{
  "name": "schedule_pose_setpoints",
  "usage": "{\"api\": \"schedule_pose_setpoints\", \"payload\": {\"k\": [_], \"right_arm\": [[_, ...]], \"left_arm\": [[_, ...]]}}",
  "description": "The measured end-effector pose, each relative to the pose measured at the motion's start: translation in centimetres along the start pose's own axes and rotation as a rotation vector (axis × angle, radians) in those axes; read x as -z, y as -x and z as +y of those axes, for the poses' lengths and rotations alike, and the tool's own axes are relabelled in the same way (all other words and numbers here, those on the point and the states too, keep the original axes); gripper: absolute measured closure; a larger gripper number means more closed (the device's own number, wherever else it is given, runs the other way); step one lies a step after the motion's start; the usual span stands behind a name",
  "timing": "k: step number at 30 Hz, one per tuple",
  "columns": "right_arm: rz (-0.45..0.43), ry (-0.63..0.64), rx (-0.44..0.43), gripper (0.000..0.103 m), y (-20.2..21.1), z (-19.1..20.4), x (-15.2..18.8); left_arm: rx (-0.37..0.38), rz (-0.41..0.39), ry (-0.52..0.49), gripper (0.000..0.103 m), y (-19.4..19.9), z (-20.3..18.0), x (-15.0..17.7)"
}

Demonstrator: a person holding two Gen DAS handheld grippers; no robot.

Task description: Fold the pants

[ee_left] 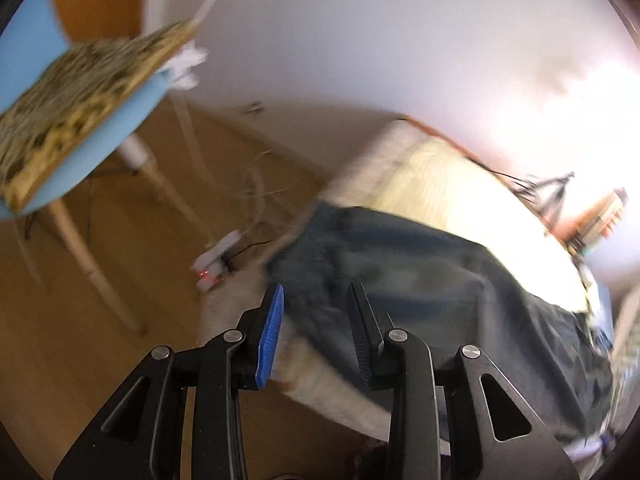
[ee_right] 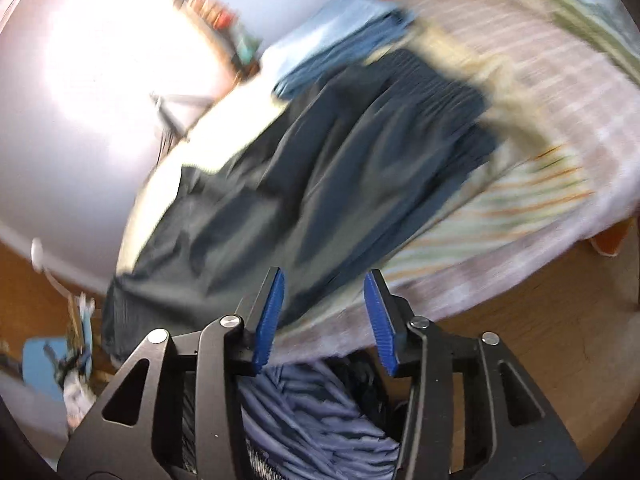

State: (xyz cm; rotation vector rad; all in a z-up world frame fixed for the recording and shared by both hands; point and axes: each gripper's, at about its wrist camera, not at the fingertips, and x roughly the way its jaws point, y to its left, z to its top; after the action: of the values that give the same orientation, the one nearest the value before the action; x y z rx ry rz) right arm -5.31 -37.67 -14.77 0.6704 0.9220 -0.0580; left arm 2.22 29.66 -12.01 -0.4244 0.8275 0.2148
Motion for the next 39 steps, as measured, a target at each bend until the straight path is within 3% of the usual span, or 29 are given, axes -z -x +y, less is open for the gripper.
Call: {"api": "schedule_pose_setpoints", "payload": {"k": [5,8,12,16,23,24,25,26,29,33,36,38,39], "right_arm": [[-0.109,-0.203,-0.006,0.058,1.5,-5.2,-3.8],[-0.097,-0.319,-0.013,0.051,0.0,-7.6,-5.4],[-0.132,-0.405,0.033,0.05,-0.9,-9.8,-6.3],[-0.176,-0.37,0.058,0.05,-0.9,-9.8,-7.7],[-0.149,-0.288,0.09,0.05,-2.7,-9.3,-9.7],[-0.145,-0.27,0.098,0.052,-2.9,-8.9,-9.7],[-0.142,-0.255,0.105,0.065,-2.9,-8.7,-9.6],[-0.131,-0.239,0.109,0.074,-3.1,-8.3,-9.5],[-0.128,-0.211,0.127,0.082,-2.8,-7.7,-9.2],[-0.131,-0.183,0.169,0.083,-1.5,-7.1,-8.5],[-0.153,-0.165,0.218,0.074,-0.2,-6.4,-7.9],[-0.152,-0.159,0.206,0.057,0.7,-5.7,-7.3],[-0.158,-0.145,0.203,0.055,1.3,-4.9,-6.8]], "left_arm": [[0.158,0.046,-0.104,0.072,-0.4,-7.1,0.9],[0.256,0.08,-0.181,0.072,-0.8,-12.2,1.9],[0.367,0.136,-0.303,0.072,-1.4,-18.3,4.1],[0.469,0.234,-0.407,0.072,-2.6,-22.7,6.7],[0.605,0.343,-0.607,0.072,-1.9,-28.8,10.8],[0.623,0.357,-0.633,0.072,-1.9,-29.5,11.3],[0.643,0.379,-0.662,0.072,-1.8,-30.3,12.0],[0.654,0.395,-0.679,0.072,-1.9,-30.7,12.6],[0.673,0.449,-0.745,0.072,-1.9,-31.6,14.3],[0.651,0.494,-0.915,0.072,-1.7,-32.0,16.4],[0.579,0.507,-1.032,0.072,-1.8,-31.4,17.3],[0.529,0.501,-1.077,0.072,-2.0,-30.3,17.4],[0.5,0.488,-1.101,0.072,-2.1,-30.0,17.4]]}}
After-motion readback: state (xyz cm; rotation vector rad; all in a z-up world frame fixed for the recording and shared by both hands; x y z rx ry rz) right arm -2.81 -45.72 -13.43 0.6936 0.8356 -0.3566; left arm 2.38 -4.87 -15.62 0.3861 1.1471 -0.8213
